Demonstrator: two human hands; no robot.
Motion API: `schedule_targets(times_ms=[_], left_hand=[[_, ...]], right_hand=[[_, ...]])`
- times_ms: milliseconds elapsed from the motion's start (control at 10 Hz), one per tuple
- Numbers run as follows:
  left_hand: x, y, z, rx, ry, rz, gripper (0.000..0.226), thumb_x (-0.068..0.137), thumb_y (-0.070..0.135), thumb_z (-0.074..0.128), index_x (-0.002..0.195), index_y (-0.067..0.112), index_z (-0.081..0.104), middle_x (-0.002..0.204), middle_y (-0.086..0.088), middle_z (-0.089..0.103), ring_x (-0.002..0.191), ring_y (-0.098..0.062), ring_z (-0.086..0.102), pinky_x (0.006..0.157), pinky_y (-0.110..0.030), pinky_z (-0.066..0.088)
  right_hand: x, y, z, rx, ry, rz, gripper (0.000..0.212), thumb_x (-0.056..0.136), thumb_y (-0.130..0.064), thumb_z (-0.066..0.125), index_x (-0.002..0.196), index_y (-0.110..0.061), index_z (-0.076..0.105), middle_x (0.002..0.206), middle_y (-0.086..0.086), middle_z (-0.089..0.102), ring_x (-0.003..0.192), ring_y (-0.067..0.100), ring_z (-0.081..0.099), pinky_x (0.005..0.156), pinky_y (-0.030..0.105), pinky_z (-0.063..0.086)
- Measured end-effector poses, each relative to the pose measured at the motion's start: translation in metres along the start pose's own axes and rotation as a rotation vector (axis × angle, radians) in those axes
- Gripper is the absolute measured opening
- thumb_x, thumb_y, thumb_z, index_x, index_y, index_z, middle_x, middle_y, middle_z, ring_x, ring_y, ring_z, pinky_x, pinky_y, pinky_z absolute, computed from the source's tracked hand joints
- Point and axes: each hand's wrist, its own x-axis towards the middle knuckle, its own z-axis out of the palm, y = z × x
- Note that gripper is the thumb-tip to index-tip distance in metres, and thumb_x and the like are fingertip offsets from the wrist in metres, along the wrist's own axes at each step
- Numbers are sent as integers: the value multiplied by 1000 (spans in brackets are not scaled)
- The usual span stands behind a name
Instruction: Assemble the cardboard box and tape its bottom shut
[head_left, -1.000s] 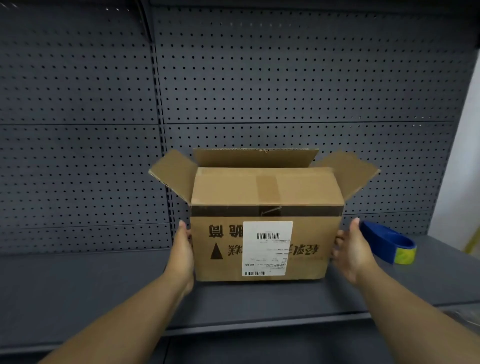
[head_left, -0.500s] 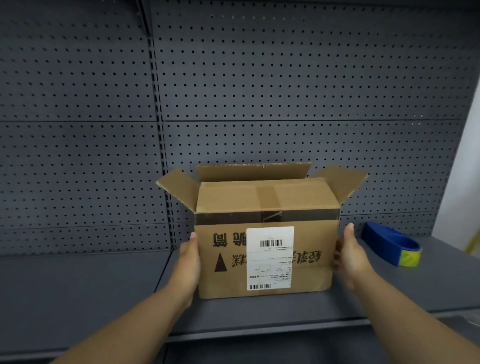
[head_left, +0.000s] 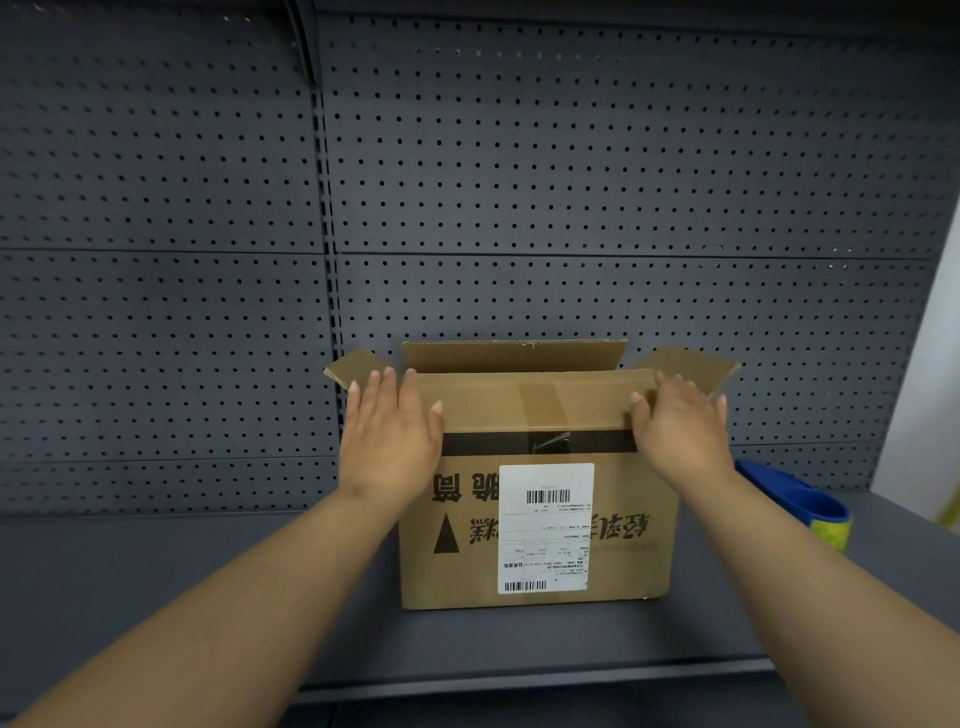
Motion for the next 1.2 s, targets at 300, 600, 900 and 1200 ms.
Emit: schedule_targets(times_ms=[300,600,900,1200], left_hand=[[11,-2,-1,-213,-117,-148,41,99,34,23,112,10,54,109,-11,61,119,-28,47,115,-46,1],[-2,1,-9,-684,-18,-220,51,100,31,28,147,14,18,150,-6,27,143,-25,1,116,-40,-7],[-15,-6,-13,-821,1,-170,45,100,27,33,143,17,27,138,-3,42,137,-14,13,118,-47,1],[-6,-6,-25,-553,-165,-143,46,100,32,29,144,19,26,153,-5,24,144,-19,-1,115,-38,-7]], right_hand=[[6,-4,1,314,-59,206,45,95,-37,36,127,-8,46,123,14,56,119,32,46,106,50,33],[-11,-6,-12,967,86,378,45,98,-28,34,141,-17,28,138,4,44,118,16,44,96,33,37],[-31,-2,-17,970,60,323,41,99,-24,33,139,-18,31,139,3,43,115,12,42,99,31,35],[-39,-10,-110,927,107,152,41,98,-31,34,140,-29,34,145,-10,38,121,3,36,94,25,30]])
